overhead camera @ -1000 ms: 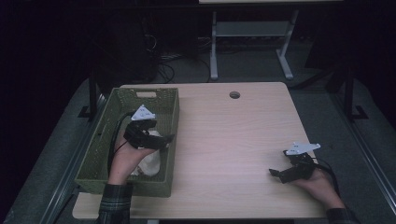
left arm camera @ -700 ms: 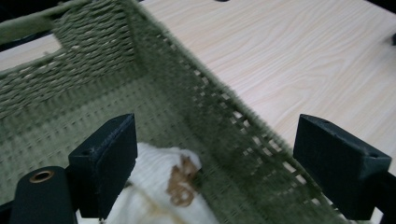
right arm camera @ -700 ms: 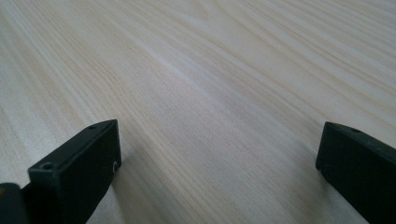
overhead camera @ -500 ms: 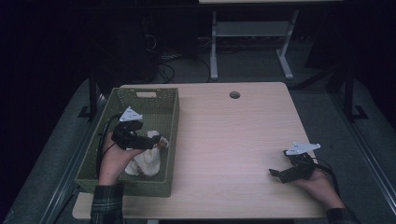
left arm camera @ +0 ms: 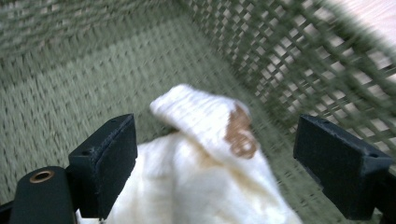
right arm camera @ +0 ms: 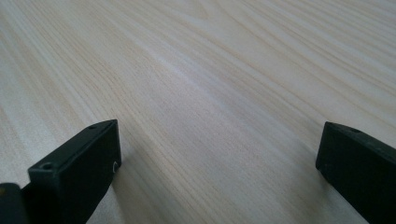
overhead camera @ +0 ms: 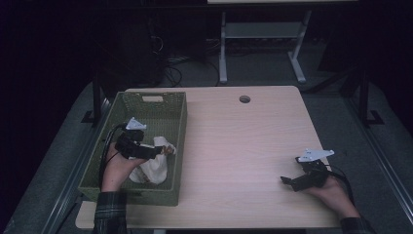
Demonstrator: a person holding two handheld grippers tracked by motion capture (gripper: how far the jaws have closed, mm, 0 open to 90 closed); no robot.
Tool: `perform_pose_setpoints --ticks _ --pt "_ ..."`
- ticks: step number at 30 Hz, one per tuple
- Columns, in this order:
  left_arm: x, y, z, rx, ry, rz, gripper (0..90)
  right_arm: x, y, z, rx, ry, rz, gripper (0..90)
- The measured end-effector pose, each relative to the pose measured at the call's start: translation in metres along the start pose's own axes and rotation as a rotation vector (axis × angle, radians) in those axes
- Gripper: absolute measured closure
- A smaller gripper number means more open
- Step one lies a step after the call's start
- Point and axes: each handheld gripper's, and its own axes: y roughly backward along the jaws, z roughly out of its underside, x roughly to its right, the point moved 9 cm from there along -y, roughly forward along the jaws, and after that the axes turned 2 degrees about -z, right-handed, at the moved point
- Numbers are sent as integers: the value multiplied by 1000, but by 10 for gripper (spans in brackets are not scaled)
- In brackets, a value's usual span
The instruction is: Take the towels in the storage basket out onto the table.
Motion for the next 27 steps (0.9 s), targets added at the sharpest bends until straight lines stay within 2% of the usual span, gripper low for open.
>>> perform_pose_setpoints --ticks 5,12,19,23,25,27 --pt "-6 -12 12 -49 17 4 129 0 0 0 0 0 0 0" --pt "-8 -24 25 -130 12 -28 127 0 0 0 -1 0 0 0" --pt "-7 -30 33 -190 32 1 126 0 0 0 1 1 0 0" --pt "-5 -35 41 -241 41 14 126 -1 0 0 3 0 0 0" --pt "-4 -38 46 -281 31 14 126 -1 0 0 3 0 0 0" --pt "-4 -40 47 -290 29 9 127 -1 0 0 2 0 0 0"
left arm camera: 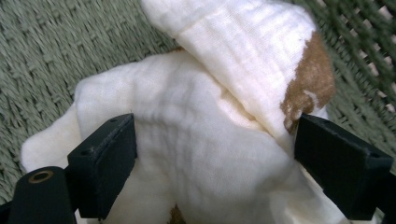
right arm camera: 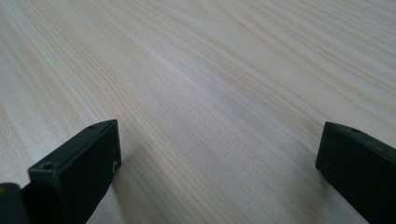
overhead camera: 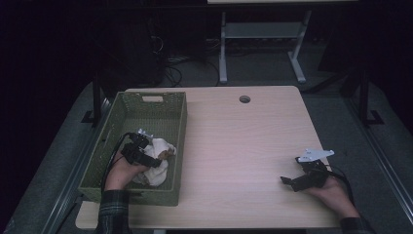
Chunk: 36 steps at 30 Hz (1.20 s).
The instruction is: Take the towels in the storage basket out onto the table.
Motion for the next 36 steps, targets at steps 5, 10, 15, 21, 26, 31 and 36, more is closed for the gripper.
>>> perform_pose_setpoints --ticks 5,10,15,21,26,31,36 --pt "-1 -5 5 -46 -9 -16 131 0 0 0 1 0 0 0" --pt "0 -7 8 -67 -23 -6 143 0 0 0 1 0 0 0" --pt "2 -2 9 -78 -17 -4 296 0 0 0 1 0 0 0" --pt "2 8 8 -71 -19 -28 641 0 0 0 0 0 0 0" --pt "3 16 2 -8 -5 4 730 0 0 0 0 0 0 0" --pt "2 31 -10 119 16 41 751 0 0 0 0 -1 0 0" --pt "3 42 -18 210 29 61 757 0 0 0 1 0 0 0"
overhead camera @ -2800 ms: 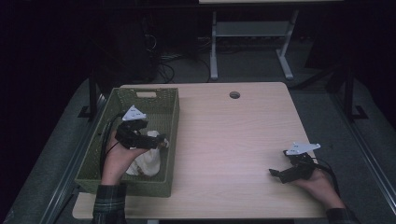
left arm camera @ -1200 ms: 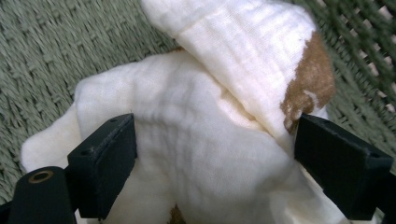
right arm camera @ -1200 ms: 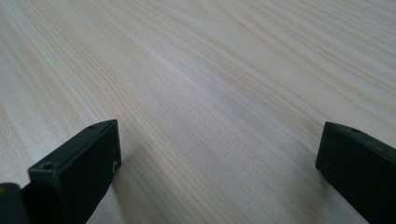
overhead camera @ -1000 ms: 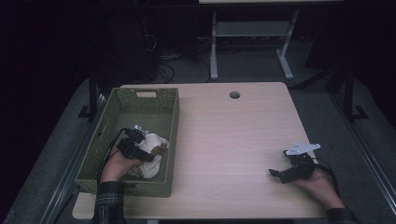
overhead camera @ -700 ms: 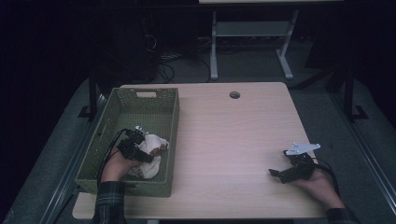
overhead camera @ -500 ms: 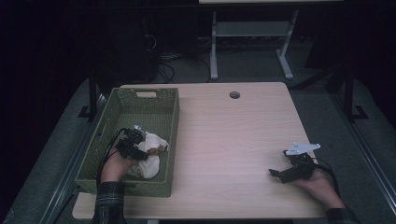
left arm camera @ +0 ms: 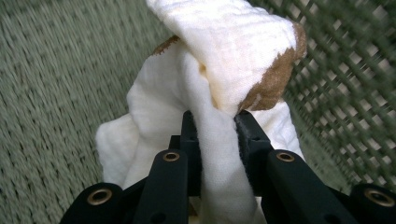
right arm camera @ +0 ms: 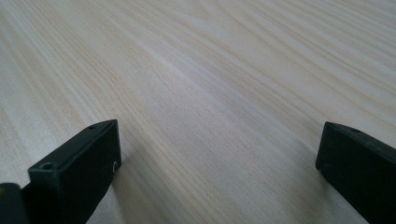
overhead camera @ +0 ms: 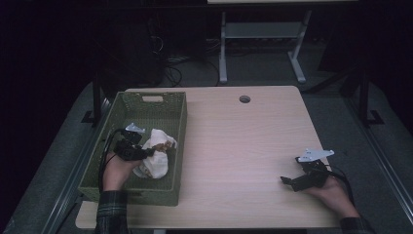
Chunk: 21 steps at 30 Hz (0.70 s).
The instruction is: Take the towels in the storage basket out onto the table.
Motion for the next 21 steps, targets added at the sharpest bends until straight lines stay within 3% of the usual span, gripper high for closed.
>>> perform_pose_setpoints --ticks 2,5,9,21 --pt "1 6 -7 61 2 17 759 0 0 0 -1 -1 0 0" --pt "1 10 -11 88 -3 21 761 0 0 0 0 -1 0 0" --pt "4 21 -21 160 -9 47 766 0 0 0 -1 -1 0 0" --pt "19 54 -50 277 -60 96 771 0 0 0 0 0 0 0"
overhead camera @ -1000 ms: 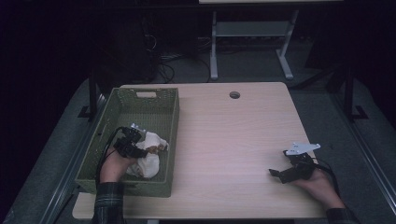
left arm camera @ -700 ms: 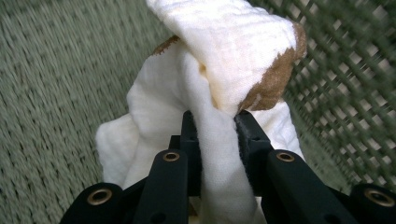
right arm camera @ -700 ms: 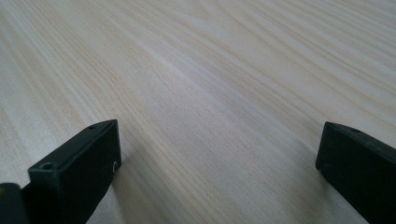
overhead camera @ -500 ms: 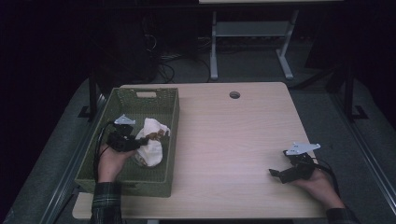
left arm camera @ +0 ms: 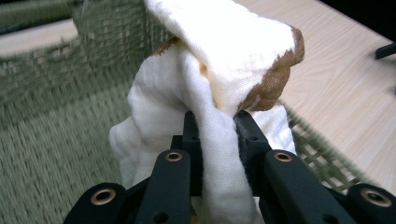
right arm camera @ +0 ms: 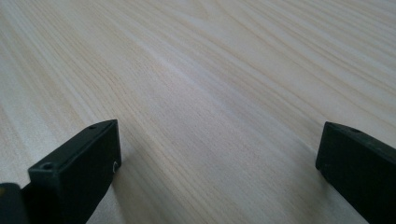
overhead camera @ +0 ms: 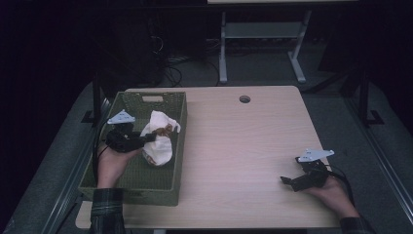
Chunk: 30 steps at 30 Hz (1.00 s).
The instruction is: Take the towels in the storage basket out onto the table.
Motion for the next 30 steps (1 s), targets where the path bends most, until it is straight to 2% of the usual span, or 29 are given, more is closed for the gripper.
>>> perform_pose_setpoints --ticks 7,20,30 --pt "12 14 -26 94 -6 60 775 0 0 0 0 -2 1 0" --pt "33 8 -44 119 -32 150 778 0 0 0 0 -3 2 0" --pt "65 -1 -62 148 -59 238 777 0 0 0 0 -4 3 0"
